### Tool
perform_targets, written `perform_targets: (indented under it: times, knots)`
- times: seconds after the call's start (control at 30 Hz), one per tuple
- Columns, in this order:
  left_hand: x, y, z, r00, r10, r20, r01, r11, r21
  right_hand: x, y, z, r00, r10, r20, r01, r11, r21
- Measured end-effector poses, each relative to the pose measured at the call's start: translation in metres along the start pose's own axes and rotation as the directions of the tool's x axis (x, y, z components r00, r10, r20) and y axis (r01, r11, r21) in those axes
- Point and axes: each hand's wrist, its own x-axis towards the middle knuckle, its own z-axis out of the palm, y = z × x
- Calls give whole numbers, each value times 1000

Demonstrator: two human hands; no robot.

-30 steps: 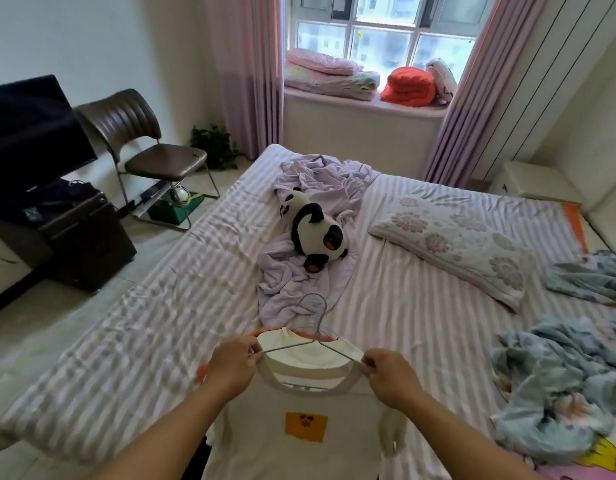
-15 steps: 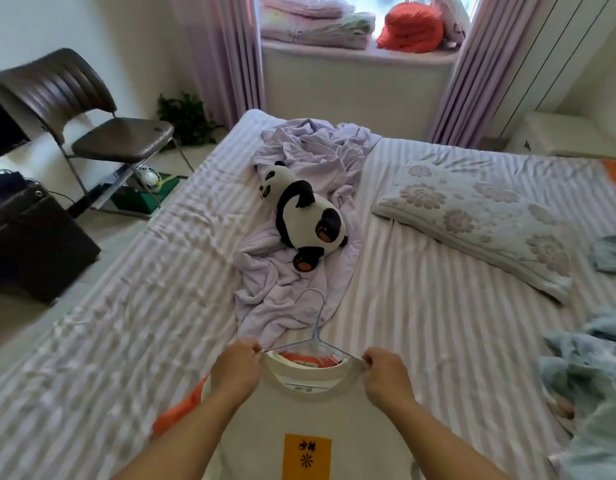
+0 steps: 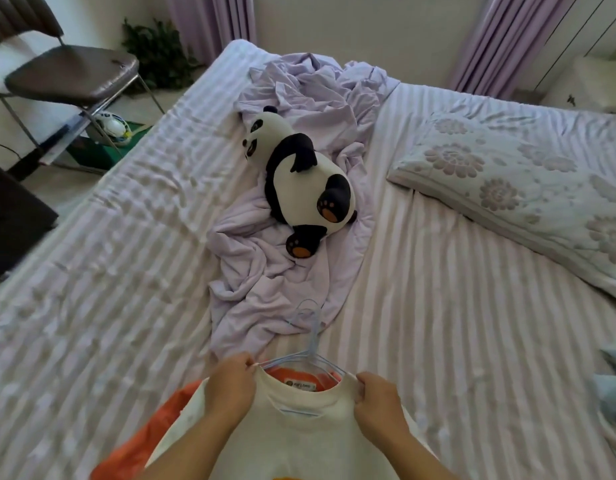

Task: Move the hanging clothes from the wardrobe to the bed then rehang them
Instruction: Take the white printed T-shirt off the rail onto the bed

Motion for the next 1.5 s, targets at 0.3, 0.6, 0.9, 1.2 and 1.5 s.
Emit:
perform_targets:
  times: [0.3, 0.6, 0.9, 1.2, 1.5]
  knots:
    - [13, -7, 18, 988, 10, 151, -8, 1000, -14, 20, 5, 10, 992, 10, 127, 3, 995, -103]
    - [-7, 17, -42, 977, 44, 207, -52, 998, 35, -13, -50, -43, 987, 0, 161, 37, 974, -223]
    - [-60, 70, -157, 953, 254, 165, -281, 944, 171, -94, -123, -132, 975, -181, 127, 208, 946, -249]
    - [-147, 125, -298, 909, 377, 177, -408, 890, 203, -217, -202, -236, 899, -435, 51, 424, 835, -351]
    - [-279, 132, -409, 929, 344, 134, -369, 870, 327, -344, -250, -286, 806, -592, 29, 538, 710, -455]
